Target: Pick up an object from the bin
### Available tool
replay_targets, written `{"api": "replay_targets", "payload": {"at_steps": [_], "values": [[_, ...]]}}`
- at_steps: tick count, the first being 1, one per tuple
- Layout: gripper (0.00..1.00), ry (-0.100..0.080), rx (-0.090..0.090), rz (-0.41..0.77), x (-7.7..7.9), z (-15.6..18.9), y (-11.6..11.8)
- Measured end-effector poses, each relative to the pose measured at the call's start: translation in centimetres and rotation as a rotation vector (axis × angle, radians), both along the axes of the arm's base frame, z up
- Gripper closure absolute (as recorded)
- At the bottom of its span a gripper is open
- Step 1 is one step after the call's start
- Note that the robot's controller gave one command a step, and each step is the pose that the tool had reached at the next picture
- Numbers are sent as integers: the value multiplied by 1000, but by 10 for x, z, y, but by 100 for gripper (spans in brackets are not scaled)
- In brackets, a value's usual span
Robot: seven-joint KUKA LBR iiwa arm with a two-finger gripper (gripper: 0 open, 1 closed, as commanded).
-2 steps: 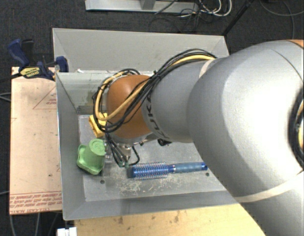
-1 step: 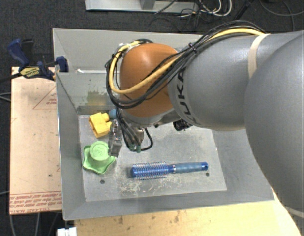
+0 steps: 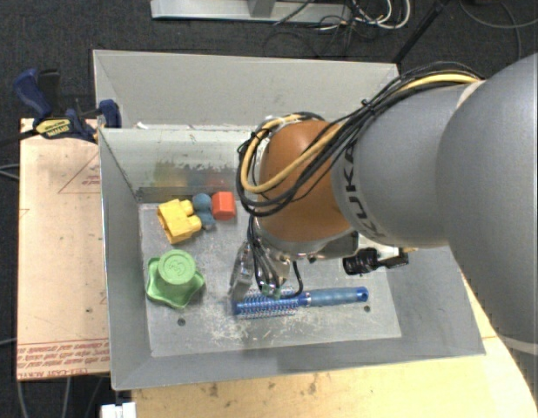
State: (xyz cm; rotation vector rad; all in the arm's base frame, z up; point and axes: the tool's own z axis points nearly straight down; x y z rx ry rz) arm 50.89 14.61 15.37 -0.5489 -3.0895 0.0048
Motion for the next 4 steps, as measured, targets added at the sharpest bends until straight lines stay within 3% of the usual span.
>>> {"api": "replay_targets", "payload": {"at_steps": [1, 2, 3, 4], "values": [[0, -4, 3, 2, 1, 1, 2], [0, 0, 1, 216, 2, -62, -82], [100, -2, 4, 219, 2, -61, -80], [100, -12, 4, 251, -2, 54, -71]]}}
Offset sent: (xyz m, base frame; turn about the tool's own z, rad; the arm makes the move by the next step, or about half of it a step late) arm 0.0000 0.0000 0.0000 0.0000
